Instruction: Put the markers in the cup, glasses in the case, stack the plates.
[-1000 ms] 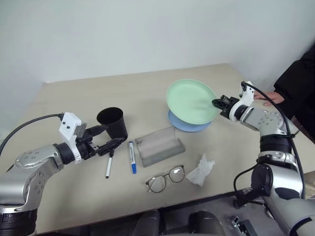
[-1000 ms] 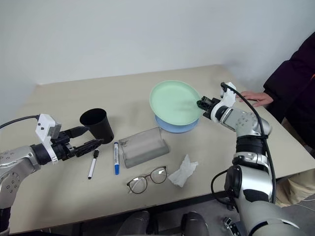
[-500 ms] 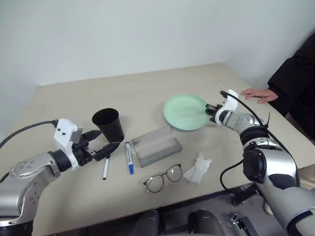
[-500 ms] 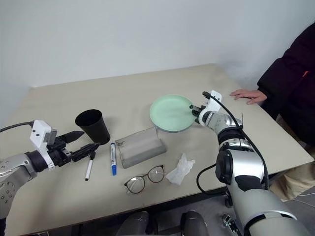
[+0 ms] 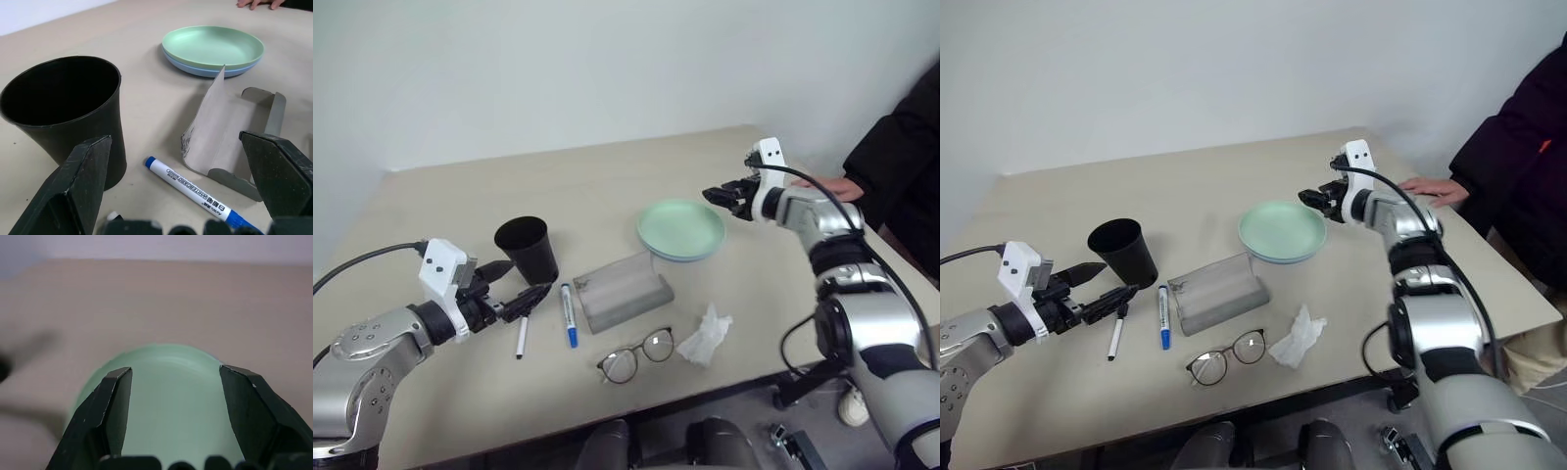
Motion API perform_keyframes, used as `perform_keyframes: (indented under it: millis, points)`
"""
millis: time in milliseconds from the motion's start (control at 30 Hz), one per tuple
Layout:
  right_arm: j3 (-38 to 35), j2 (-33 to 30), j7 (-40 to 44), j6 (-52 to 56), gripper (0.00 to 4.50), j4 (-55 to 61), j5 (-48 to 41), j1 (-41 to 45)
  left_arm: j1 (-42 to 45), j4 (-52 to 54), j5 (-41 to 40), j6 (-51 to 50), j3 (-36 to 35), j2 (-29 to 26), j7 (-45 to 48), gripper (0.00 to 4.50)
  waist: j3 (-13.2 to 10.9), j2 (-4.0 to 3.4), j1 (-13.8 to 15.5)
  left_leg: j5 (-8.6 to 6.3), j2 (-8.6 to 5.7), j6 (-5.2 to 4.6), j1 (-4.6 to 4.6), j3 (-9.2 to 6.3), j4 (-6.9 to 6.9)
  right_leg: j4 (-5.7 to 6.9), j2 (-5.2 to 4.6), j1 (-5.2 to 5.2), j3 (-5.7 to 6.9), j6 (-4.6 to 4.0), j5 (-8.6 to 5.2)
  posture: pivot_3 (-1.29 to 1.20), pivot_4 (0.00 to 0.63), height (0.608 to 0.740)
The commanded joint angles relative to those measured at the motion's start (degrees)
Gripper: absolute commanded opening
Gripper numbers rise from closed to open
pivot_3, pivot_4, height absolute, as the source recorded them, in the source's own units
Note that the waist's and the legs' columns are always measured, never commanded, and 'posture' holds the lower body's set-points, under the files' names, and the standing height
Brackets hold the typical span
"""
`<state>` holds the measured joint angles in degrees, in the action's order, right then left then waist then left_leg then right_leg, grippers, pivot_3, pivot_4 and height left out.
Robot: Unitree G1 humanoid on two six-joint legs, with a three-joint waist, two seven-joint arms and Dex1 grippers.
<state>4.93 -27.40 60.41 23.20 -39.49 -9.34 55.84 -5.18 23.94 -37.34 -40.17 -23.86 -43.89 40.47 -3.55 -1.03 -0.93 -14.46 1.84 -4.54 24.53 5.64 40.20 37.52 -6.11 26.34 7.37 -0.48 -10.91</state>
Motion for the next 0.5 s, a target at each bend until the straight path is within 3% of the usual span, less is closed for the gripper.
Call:
perform_keyframes:
  millis: [33,267,500]
  points:
    - [4.2,-4.0,12.0,-2.3,3.08,10.9,-0.6,-3.1,1.6,0.5,-0.6,0.9,-0.5,-0.3,0.5,4.5,0.0,0.02,-0.2,0.0,0.0,0.0,-0.01,0.05,0.0,0.01,-0.01,0.02,-0.03,0.0,0.0,0.0,0.0,0.7]
    - [10.4,-10.4,26.0,-7.5,3.08,17.8,0.8,-6.2,3.2,-1.2,0.6,1.5,1.0,-0.4,1.3,4.5,-0.1,0.07,-0.3,0.05,0.18,0.1,-0.08,0.14,0.01,0.03,0.06,0.07,-0.02,-0.06,0.0,0.0,0.0,0.7]
    - [18.4,-12.9,32.1,-10.8,3.08,20.6,-0.2,-7.8,3.0,-1.1,1.0,2.0,1.6,0.0,1.2,4.5,-0.1,0.16,-0.2,0.05,0.24,0.16,-0.04,0.13,0.01,0.01,0.04,0.13,-0.01,-0.07,0.0,0.0,0.0,0.7]
